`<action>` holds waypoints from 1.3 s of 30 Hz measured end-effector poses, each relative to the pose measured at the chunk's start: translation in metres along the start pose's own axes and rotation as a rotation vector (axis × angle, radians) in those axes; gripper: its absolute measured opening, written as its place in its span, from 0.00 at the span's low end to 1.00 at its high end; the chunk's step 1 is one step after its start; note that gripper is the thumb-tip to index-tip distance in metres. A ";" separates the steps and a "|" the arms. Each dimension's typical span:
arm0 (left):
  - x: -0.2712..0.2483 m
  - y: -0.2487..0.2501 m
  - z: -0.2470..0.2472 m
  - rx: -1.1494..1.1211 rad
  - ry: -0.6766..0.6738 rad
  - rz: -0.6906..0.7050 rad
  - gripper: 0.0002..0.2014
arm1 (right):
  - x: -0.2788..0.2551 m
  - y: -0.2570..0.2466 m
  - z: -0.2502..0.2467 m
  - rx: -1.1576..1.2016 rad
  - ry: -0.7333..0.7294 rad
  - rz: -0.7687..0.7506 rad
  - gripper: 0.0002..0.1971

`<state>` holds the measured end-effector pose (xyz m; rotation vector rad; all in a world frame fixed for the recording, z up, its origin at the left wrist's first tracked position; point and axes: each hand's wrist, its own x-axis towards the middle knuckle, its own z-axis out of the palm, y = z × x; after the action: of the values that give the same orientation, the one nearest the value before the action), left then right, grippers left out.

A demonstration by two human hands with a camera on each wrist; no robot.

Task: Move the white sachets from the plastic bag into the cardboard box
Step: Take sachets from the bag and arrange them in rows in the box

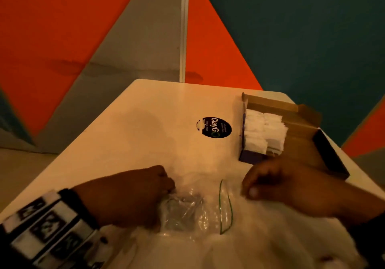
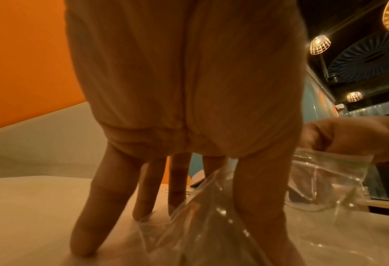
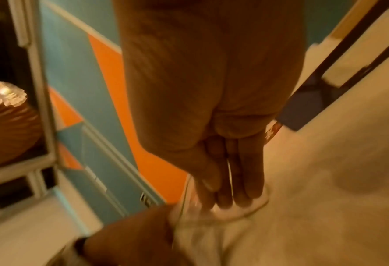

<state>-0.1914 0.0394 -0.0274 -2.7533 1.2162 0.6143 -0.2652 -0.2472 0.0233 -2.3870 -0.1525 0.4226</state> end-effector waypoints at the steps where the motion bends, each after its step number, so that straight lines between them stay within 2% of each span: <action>1: 0.001 -0.001 0.001 0.016 -0.004 0.014 0.26 | -0.004 -0.013 0.017 -0.112 -0.118 -0.006 0.10; 3: 0.003 -0.003 0.006 -0.016 -0.002 -0.011 0.23 | 0.004 -0.017 0.043 -0.234 -0.151 -0.071 0.13; 6: 0.002 0.000 0.009 0.012 0.026 -0.006 0.19 | 0.023 -0.017 0.067 -0.289 -0.014 -0.125 0.16; 10: 0.004 0.002 0.011 0.018 0.061 -0.034 0.28 | 0.037 -0.018 0.083 -0.380 0.063 -0.279 0.11; 11: 0.004 0.001 0.012 0.016 0.066 -0.035 0.29 | 0.040 -0.016 0.087 -0.410 0.071 -0.272 0.10; 15: 0.002 0.001 0.011 0.010 0.034 -0.066 0.30 | 0.040 -0.021 0.093 -0.369 0.168 -0.025 0.07; 18: 0.007 -0.001 0.012 0.024 0.027 -0.070 0.32 | 0.039 -0.015 0.099 -0.337 0.196 0.009 0.08; 22: 0.011 -0.004 0.015 0.031 0.021 -0.067 0.31 | 0.033 -0.016 0.101 -0.441 0.146 -0.046 0.15; 24: 0.011 -0.004 0.014 0.040 0.011 -0.057 0.27 | 0.025 -0.025 0.100 -0.410 0.114 0.026 0.16; 26: 0.010 -0.002 0.012 0.056 0.030 -0.052 0.23 | 0.020 -0.027 0.103 -0.418 0.151 0.072 0.12; 30: 0.013 -0.005 0.014 0.034 0.002 -0.091 0.29 | 0.020 -0.024 0.113 -0.391 0.171 0.093 0.08; 35: 0.013 -0.003 0.016 -0.004 0.007 -0.104 0.34 | 0.029 -0.011 0.116 -0.269 0.006 0.080 0.19; 39: 0.011 -0.003 0.015 -0.019 0.002 -0.117 0.33 | 0.028 -0.007 0.113 -0.201 0.084 0.040 0.19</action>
<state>-0.1874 0.0368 -0.0460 -2.8163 1.0458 0.6149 -0.2775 -0.1649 -0.0591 -2.6047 -0.1131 0.3387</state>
